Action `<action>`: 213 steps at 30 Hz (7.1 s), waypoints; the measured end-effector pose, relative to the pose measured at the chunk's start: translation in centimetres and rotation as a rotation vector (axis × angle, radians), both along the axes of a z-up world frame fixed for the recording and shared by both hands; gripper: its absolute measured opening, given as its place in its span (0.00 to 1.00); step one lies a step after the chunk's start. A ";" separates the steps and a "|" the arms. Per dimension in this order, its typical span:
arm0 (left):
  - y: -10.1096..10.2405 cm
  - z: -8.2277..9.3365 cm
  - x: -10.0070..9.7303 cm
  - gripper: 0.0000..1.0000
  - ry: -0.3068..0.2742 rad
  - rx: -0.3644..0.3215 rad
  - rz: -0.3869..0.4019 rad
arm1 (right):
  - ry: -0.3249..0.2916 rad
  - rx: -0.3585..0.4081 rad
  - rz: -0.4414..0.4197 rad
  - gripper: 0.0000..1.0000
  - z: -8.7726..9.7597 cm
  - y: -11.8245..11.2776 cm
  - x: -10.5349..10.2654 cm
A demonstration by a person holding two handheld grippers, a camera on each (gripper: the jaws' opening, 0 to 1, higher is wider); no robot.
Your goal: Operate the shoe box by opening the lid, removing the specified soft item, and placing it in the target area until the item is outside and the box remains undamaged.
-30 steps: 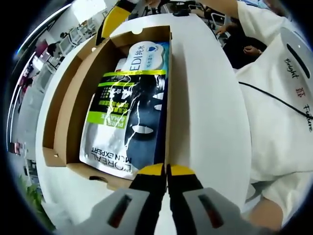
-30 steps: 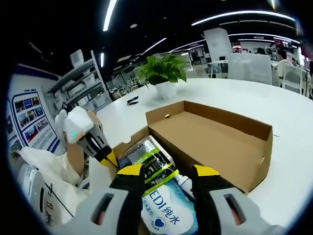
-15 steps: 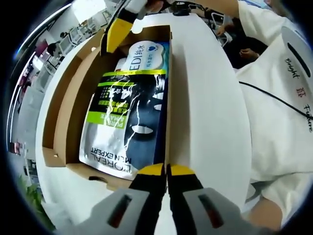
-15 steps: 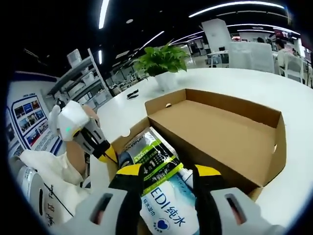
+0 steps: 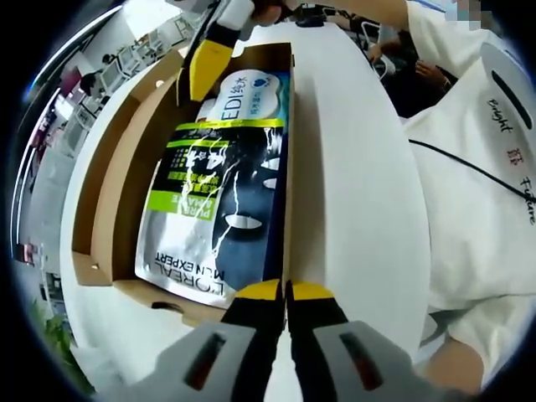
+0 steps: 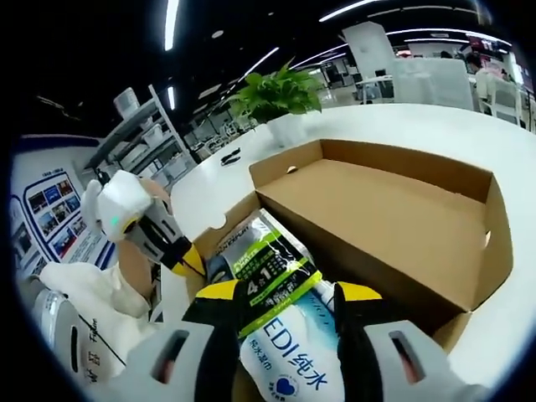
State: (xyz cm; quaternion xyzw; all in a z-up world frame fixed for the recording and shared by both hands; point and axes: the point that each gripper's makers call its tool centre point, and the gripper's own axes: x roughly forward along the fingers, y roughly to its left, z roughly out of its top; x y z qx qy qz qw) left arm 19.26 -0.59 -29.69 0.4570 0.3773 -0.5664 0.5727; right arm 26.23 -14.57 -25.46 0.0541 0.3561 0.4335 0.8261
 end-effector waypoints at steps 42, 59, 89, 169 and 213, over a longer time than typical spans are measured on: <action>-0.1 -0.1 -0.1 0.01 -0.008 0.002 -0.004 | 0.111 0.024 0.045 0.36 -2.5 1.5 -0.9; -0.1 0.0 -0.1 0.01 -0.004 -0.002 -0.003 | 0.074 0.082 0.037 0.32 -0.8 2.3 -0.5; 0.0 -0.1 0.0 0.02 -0.008 -0.005 -0.004 | 0.125 0.318 0.071 0.28 2.5 5.9 -1.0; -0.1 0.0 -0.1 0.02 -0.007 -0.015 -0.007 | 0.211 0.297 -0.042 0.00 1.4 6.3 0.2; -0.1 -0.1 -0.1 0.02 -0.004 -0.016 -0.008 | 0.166 0.498 -0.057 0.00 7.5 2.1 0.1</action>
